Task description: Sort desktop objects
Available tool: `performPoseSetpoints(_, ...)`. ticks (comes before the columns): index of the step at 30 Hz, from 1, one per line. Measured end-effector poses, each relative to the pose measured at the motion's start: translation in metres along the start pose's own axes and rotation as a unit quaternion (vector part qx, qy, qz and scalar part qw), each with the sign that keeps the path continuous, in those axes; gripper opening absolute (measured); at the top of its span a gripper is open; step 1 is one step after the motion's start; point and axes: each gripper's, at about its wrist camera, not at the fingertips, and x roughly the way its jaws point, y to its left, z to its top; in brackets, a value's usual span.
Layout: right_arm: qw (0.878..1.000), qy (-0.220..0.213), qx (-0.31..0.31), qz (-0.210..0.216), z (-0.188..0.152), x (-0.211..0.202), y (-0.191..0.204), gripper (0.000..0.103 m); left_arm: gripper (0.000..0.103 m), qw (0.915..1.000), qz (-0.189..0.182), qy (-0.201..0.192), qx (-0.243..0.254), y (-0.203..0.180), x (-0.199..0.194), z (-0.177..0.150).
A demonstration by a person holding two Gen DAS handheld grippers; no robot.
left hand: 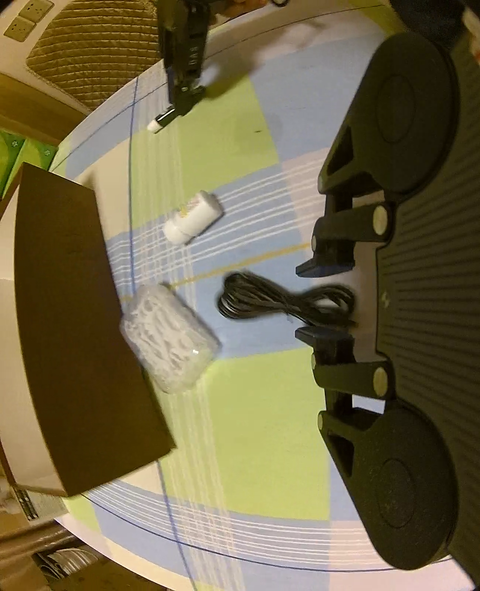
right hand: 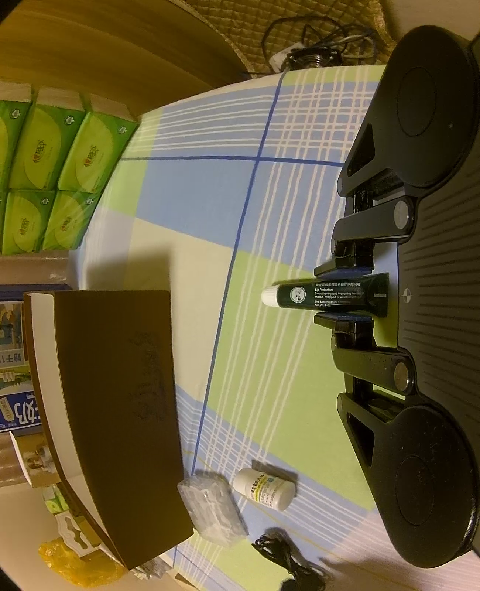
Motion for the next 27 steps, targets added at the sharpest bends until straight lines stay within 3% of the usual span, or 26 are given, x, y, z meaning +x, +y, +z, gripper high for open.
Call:
performPoseSetpoints(8, 1.000, -0.005, 0.000, -0.002, -0.005, -0.003, 0.002, 0.017, 0.027, 0.9995, 0.029, -0.013, 0.003, -0.002, 0.030, 0.017)
performPoseSetpoints(12, 1.000, -0.007, 0.002, 0.003, -0.004, -0.001, 0.004, 0.030, 0.023, 0.9994, 0.033, -0.014, 0.001, -0.001, 0.028, 0.014)
performPoseSetpoints(17, 1.000, -0.012, -0.006, -0.013, 0.002, 0.007, 0.008, 0.030, 0.023, 0.9990, 0.039, -0.010, -0.020, 0.006, 0.022, 0.008)
performPoseSetpoints(20, 1.000, -0.010, -0.013, -0.020, 0.003, 0.008, 0.011, 0.028, 0.022, 0.9985, 0.042, -0.008, -0.034, 0.010, 0.020, 0.005)
performPoseSetpoints(23, 1.000, -0.009, -0.022, -0.016, 0.002, 0.007, 0.017, 0.014, 0.022, 0.9980, 0.046, -0.005, -0.044, 0.012, 0.018, 0.003)
performPoseSetpoints(27, 0.999, -0.005, -0.037, -0.008, 0.001, 0.007, 0.026, 0.014, 0.022, 0.9976, 0.050, -0.004, -0.049, 0.011, 0.017, 0.002)
